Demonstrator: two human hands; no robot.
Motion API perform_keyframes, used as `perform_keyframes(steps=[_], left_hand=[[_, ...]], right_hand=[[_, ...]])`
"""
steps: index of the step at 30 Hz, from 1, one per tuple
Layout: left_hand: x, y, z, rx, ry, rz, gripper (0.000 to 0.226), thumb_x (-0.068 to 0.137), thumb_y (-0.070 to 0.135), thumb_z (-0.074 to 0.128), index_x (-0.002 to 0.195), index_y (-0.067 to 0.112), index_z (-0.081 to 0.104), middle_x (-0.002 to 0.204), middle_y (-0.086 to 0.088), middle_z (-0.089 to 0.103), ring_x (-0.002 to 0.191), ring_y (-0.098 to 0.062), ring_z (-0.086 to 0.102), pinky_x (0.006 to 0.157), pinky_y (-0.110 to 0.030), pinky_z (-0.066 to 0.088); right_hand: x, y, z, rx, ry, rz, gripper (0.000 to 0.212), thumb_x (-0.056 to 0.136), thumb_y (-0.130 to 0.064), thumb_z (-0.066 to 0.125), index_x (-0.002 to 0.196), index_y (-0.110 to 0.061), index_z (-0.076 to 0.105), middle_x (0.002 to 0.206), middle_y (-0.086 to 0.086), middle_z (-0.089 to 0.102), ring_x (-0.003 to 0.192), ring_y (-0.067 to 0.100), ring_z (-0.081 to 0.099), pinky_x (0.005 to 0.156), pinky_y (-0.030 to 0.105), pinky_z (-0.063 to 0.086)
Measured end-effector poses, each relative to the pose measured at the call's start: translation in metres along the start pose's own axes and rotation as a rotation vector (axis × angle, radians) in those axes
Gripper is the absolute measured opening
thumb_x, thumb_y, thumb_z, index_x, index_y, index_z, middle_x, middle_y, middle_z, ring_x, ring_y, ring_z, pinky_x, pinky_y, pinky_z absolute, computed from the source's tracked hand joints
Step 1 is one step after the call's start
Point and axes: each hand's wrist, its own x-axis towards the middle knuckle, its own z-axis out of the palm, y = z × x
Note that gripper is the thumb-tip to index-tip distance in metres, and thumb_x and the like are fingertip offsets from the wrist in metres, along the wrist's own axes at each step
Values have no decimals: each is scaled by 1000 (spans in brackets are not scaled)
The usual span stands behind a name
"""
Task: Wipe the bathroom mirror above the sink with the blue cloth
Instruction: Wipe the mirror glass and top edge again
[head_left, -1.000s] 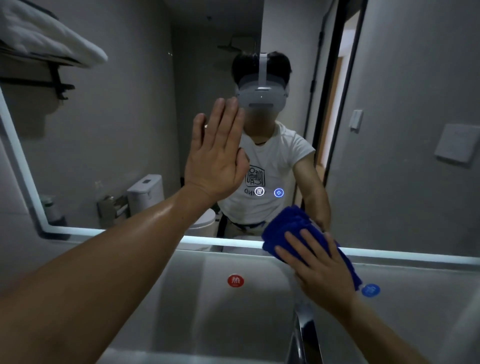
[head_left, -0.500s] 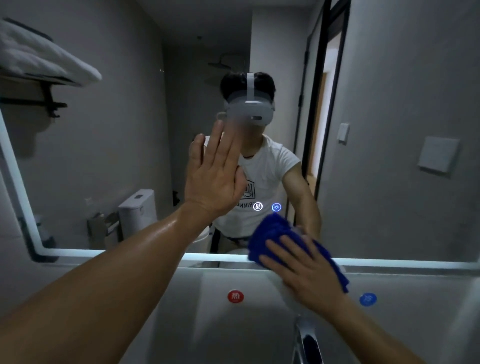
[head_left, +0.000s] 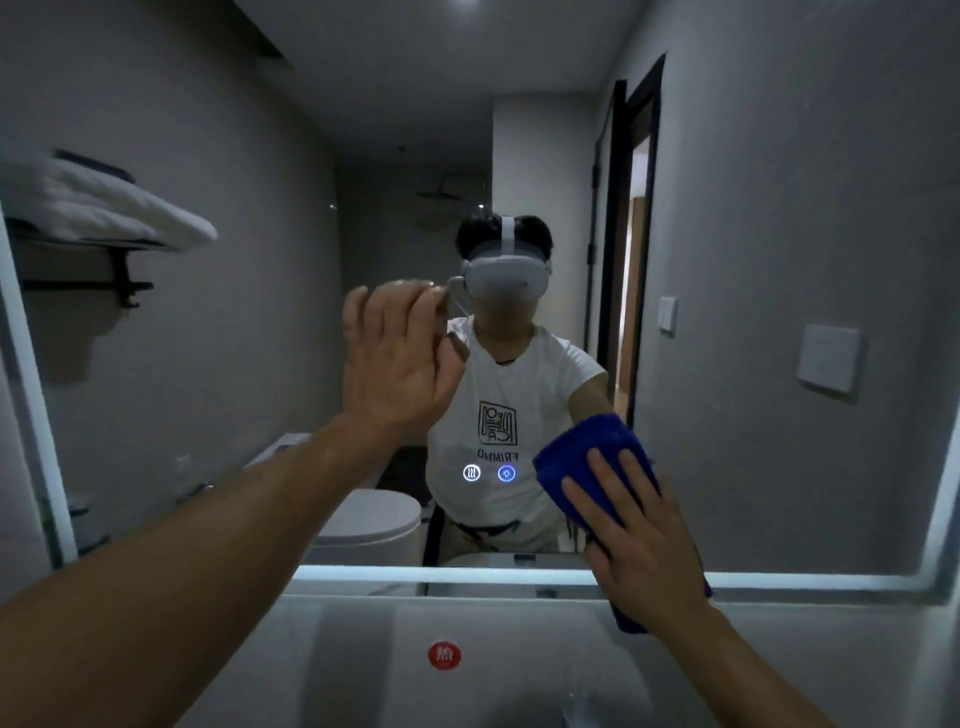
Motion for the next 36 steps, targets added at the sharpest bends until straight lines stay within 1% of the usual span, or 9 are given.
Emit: perform_keyframes(steps=[6, 11, 16, 18, 21, 26, 28, 33, 36], left_hand=[[117, 12, 6, 30, -36, 36, 64, 92, 35, 39, 149, 6, 34, 158, -16, 29, 149, -28, 15, 122, -39, -2], [165, 17, 18, 51, -9, -23, 59, 97, 31, 42, 151, 8, 31, 158, -13, 28, 151, -26, 13, 123, -45, 1], [160, 15, 24, 37, 25, -39, 66, 95, 33, 46, 154, 10, 26, 163, -11, 18, 152, -23, 8, 123, -46, 4], [159, 15, 24, 42, 33, -47, 69, 95, 35, 44, 156, 10, 21, 165, -10, 13, 153, -21, 5, 124, -44, 2], [159, 16, 26, 22, 28, -59, 68, 97, 35, 42, 157, 11, 20, 166, -7, 11, 153, -19, 4, 124, -44, 2], [159, 15, 26, -16, 30, -80, 65, 97, 35, 37, 157, 13, 22, 166, -5, 15, 153, -16, 3, 124, -43, 2], [159, 14, 28, -31, 31, -81, 65, 97, 35, 37, 156, 13, 23, 165, -5, 16, 153, -16, 4, 124, -44, 4], [159, 16, 26, -28, 22, -78, 64, 97, 34, 36, 156, 11, 24, 165, -6, 18, 153, -18, 6, 124, -44, 5], [158, 16, 26, -23, 12, -78, 64, 97, 34, 35, 156, 11, 23, 165, -7, 17, 153, -19, 6, 124, -44, 5]], right_hand=[[160, 46, -44, 11, 141, 208, 75, 81, -23, 59, 152, -23, 35, 162, 9, 21, 151, 30, 11, 121, 49, 3], [196, 46, -47, 19, 160, 276, 72, 88, -28, 48, 156, -24, 25, 164, 8, 15, 152, 29, 7, 120, 55, 11], [136, 44, -31, -63, 100, 34, 65, 89, -29, 57, 152, -23, 38, 162, 8, 24, 151, 30, 15, 118, 57, 18], [149, 60, -38, -94, 73, -31, 60, 93, -33, 51, 152, -25, 38, 162, 8, 24, 151, 30, 16, 117, 58, 21], [215, 84, -58, -101, 107, 82, 59, 97, -39, 36, 154, -27, 30, 164, 8, 19, 151, 30, 10, 118, 57, 16], [288, 95, -78, -66, 173, 277, 63, 97, -31, 42, 156, -24, 23, 165, 10, 13, 152, 31, 7, 120, 55, 12], [267, 84, -69, -62, 183, 227, 62, 96, -32, 41, 156, -23, 25, 164, 10, 16, 152, 31, 9, 120, 55, 13], [183, 78, -48, -122, 34, -190, 64, 92, -34, 45, 154, -26, 29, 163, 8, 20, 152, 29, 11, 118, 56, 17], [215, 110, -68, -202, -46, -292, 62, 92, -39, 39, 153, -29, 31, 163, 7, 21, 151, 29, 14, 118, 56, 18]])
